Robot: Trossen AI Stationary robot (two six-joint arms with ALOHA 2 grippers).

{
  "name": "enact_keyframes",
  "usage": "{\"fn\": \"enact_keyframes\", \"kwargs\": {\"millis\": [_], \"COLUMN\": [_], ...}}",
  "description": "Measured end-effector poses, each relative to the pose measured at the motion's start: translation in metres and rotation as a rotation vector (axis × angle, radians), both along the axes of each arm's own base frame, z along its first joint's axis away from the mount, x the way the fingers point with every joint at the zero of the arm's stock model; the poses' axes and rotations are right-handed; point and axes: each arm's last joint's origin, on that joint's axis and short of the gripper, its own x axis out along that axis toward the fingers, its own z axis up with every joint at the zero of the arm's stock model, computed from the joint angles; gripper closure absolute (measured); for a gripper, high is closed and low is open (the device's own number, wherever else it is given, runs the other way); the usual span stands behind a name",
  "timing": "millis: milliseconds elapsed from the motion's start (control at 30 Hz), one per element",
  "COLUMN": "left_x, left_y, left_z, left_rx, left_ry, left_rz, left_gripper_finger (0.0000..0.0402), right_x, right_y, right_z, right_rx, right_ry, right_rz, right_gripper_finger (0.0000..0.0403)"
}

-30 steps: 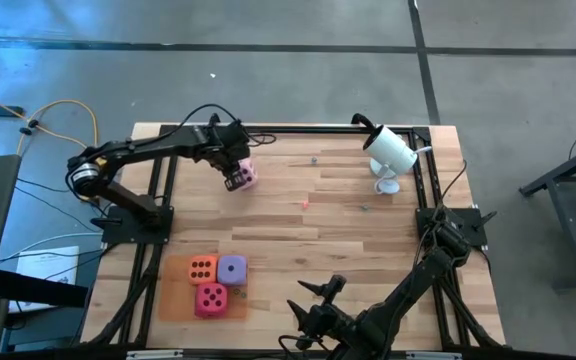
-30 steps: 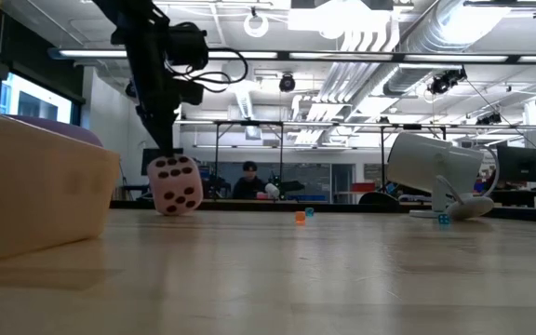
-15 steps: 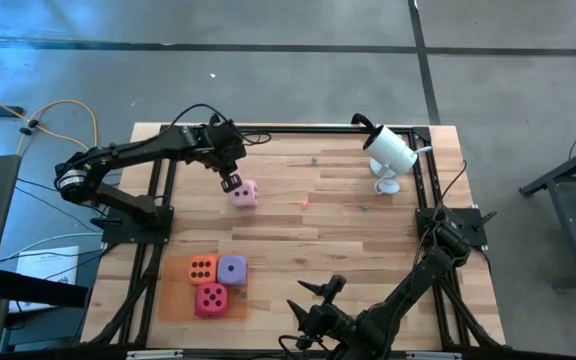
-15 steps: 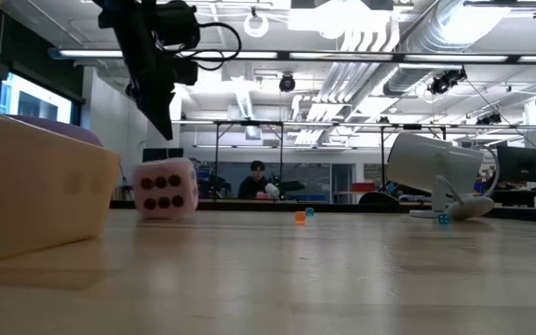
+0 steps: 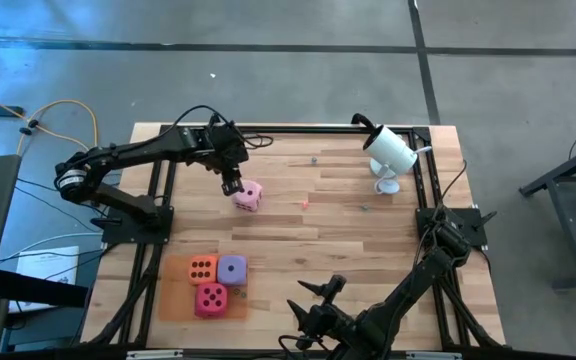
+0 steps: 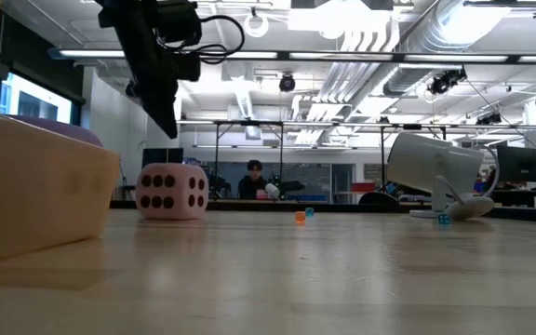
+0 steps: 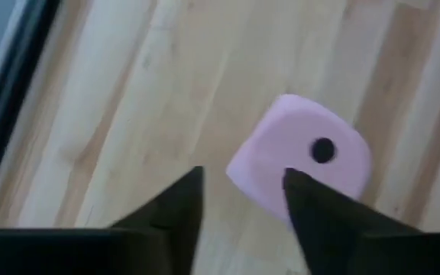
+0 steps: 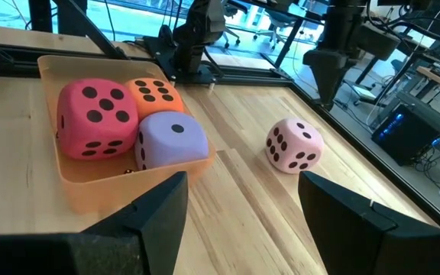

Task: Pick & Place Dice
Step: Put the large pink dice into the orange bin

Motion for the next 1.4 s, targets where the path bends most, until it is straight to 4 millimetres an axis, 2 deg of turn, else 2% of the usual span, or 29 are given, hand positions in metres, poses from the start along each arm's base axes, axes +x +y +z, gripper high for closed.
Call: {"fn": "enact_keyframes", "kwargs": {"millis": [233,400,600,833,1000,1400], "left_x": [0.004,0.010,0.015,0.024,0.030,0.032], "left_y": [-0.010,-0.017,-0.017,-0.002,-0.001,-0.002], "left_z": [0.000,-0.004,-0.011,-0.034,-0.045,-0.048], "left_rx": [-0.006,0.053,0.014,-0.074,-0.071,-0.058], "left_ry": [0.001,0.038,0.028,0.083,0.128,0.144], "left_rz": [-0.131,-0.315,-0.481,-0.463,-0.504,-0.526], "left_gripper_finger": [0.0082,0.0021,0.0012,0.0012,0.0012,0.0012], "right_x": [0.000,0.000,0.000,0.000,0.000,0.000], "right_y": [0.000,0.000,0.000,0.000,0.000,0.000], "right_z": [0.000,0.000,0.000,0.000,0.000,0.000], "right_rx": [0.001,0.002,0.006,0.005,0.003,-0.005], "right_ry": [0.001,0.000,-0.002,-0.001,0.000,0.004], "right_rz": [0.001,0.001,0.001,0.001,0.001,0.000], "right_gripper_finger": [0.0164,0.0164,0.0164,0.0164,0.0164,0.0164]}}
